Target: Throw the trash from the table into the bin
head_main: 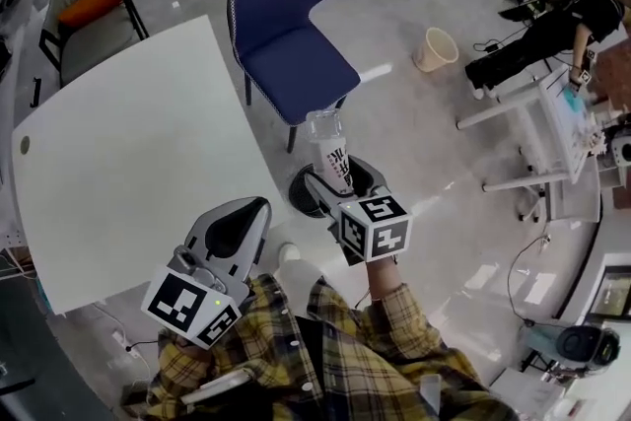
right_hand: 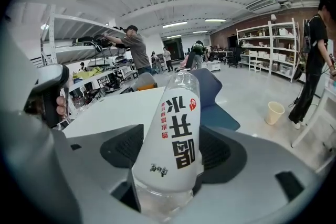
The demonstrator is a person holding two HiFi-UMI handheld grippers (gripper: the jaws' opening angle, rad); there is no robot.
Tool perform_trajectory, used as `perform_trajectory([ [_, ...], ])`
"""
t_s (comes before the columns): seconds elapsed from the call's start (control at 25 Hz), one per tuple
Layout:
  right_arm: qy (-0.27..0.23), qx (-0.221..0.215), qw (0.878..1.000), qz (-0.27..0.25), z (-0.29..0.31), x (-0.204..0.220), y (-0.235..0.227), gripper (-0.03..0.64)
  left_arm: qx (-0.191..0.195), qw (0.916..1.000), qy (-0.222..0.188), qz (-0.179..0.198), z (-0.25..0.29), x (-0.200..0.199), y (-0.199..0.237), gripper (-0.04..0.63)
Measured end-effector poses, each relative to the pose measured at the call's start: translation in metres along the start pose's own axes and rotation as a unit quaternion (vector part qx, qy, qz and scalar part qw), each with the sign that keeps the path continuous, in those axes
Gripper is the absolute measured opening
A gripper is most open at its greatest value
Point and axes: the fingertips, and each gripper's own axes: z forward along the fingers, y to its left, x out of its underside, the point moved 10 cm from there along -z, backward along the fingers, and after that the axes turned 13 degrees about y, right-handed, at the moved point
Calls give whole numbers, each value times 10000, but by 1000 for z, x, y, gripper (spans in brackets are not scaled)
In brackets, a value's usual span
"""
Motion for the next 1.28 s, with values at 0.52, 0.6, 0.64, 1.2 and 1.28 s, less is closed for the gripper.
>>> perform_trajectory([
  [0.52,538,143,9979,324,-25,51,-96,327,112,9989,429,120,64,-9,-56,11],
  [0.6,632,154,9969,452,-21,58,-103,327,165,9986,499,102,72,-9,-54,11],
  [0.64,690,156,9961,524,-19,62,-107,327,204,9983,539,96,78,-10,-54,11],
  [1.2,1523,-10,9813,1174,88,156,-135,327,906,9890,1166,-74,160,51,-22,11],
  [1.28,1533,-91,9797,1287,107,176,-142,327,1033,9868,1243,-27,179,71,-26,11],
])
